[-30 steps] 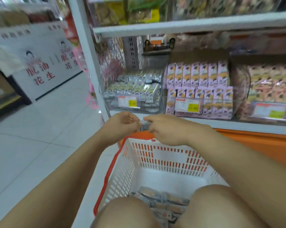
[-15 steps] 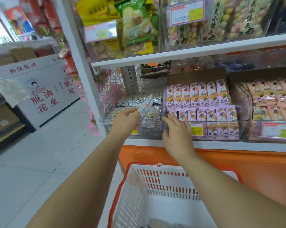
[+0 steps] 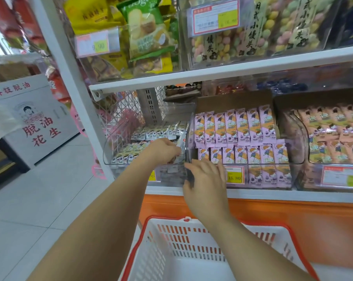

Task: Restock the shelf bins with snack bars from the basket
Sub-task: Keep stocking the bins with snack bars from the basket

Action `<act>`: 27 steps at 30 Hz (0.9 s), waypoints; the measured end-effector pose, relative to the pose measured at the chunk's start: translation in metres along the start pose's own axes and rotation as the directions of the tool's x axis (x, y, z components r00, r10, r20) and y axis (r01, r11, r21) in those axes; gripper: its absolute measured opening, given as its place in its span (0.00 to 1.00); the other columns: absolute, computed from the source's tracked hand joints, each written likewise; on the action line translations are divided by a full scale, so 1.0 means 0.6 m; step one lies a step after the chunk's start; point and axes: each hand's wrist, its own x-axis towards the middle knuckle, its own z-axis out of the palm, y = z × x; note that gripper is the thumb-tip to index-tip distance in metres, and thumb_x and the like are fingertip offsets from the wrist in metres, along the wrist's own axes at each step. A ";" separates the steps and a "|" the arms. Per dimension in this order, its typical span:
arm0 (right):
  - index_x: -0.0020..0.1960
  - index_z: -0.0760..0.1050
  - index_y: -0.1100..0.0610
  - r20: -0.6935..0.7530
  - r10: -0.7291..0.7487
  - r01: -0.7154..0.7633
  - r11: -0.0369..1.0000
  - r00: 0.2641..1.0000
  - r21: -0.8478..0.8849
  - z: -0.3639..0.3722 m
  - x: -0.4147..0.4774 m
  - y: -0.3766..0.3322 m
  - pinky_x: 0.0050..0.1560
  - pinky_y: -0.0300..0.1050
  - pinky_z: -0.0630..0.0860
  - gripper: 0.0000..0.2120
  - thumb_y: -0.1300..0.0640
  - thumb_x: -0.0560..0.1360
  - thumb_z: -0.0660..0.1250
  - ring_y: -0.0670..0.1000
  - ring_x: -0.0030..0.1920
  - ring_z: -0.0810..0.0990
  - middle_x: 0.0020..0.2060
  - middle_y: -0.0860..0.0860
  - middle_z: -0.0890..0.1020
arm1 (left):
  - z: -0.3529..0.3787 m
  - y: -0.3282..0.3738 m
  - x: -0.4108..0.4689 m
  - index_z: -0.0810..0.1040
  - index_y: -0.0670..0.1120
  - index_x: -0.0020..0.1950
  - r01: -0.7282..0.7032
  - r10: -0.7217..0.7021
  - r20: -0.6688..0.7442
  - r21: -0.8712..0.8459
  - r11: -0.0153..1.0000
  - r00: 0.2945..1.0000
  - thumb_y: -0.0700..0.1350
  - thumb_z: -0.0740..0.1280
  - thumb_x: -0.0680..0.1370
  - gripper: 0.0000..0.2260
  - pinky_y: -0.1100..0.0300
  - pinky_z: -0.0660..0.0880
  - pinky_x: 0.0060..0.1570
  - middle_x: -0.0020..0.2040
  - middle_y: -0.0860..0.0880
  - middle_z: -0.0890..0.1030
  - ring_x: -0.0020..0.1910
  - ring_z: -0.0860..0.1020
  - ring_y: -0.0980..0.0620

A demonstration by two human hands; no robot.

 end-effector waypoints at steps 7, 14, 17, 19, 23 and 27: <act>0.69 0.70 0.50 0.006 -0.004 0.004 1.000 1.000 0.011 -0.004 0.001 0.002 0.72 0.44 0.34 0.21 0.56 0.77 0.62 0.48 0.73 0.60 0.69 0.46 0.70 | 0.008 0.012 0.014 0.66 0.51 0.71 -0.017 0.010 0.086 0.081 0.997 0.996 0.45 0.65 0.77 0.22 0.58 0.70 0.40 0.58 0.45 0.73 0.45 0.71 0.50; 0.68 0.71 0.48 -0.004 0.012 -0.012 0.999 1.000 0.037 -0.003 0.004 0.001 0.75 0.47 0.40 0.20 0.55 0.77 0.62 0.47 0.71 0.63 0.68 0.45 0.70 | 0.010 -0.021 0.035 0.63 0.50 0.74 -0.121 0.121 0.044 -0.014 0.993 0.992 0.52 0.58 0.82 0.21 0.59 0.64 0.57 0.73 0.46 0.66 0.67 0.69 0.46; 0.66 0.72 0.49 -0.016 0.014 -0.013 0.999 1.000 0.037 0.000 0.003 -0.001 0.76 0.49 0.43 0.19 0.55 0.76 0.62 0.48 0.70 0.64 0.66 0.46 0.72 | 0.013 -0.020 0.051 0.63 0.48 0.73 -0.164 0.168 0.056 -0.072 0.984 0.984 0.47 0.60 0.81 0.20 0.63 0.68 0.44 0.67 0.52 0.67 0.45 0.73 0.57; 0.66 0.72 0.49 -0.013 0.012 -0.011 0.999 1.000 0.032 -0.001 0.003 0.000 0.76 0.49 0.44 0.19 0.55 0.76 0.62 0.47 0.70 0.64 0.66 0.45 0.72 | 0.015 -0.021 0.068 0.60 0.50 0.75 -0.162 0.170 0.090 -0.083 0.983 0.981 0.44 0.60 0.81 0.23 0.63 0.68 0.43 0.64 0.52 0.68 0.42 0.70 0.58; 0.68 0.69 0.47 0.018 0.005 -0.005 1.000 1.000 0.011 -0.004 0.005 0.006 0.75 0.46 0.40 0.20 0.54 0.77 0.61 0.44 0.70 0.62 0.67 0.42 0.69 | 0.017 -0.023 0.087 0.60 0.52 0.76 -0.207 0.205 0.141 -0.006 0.978 0.968 0.46 0.64 0.79 0.26 0.55 0.71 0.55 0.69 0.51 0.67 0.56 0.75 0.48; 0.68 0.70 0.47 0.024 0.004 -0.004 1.000 1.000 0.010 -0.006 0.003 0.002 0.75 0.45 0.39 0.19 0.54 0.77 0.61 0.44 0.70 0.61 0.67 0.42 0.70 | 0.033 -0.032 0.102 0.65 0.55 0.72 -0.238 0.201 0.177 0.224 0.945 0.963 0.55 0.62 0.72 0.27 0.43 0.62 0.68 0.71 0.52 0.61 0.65 0.69 0.45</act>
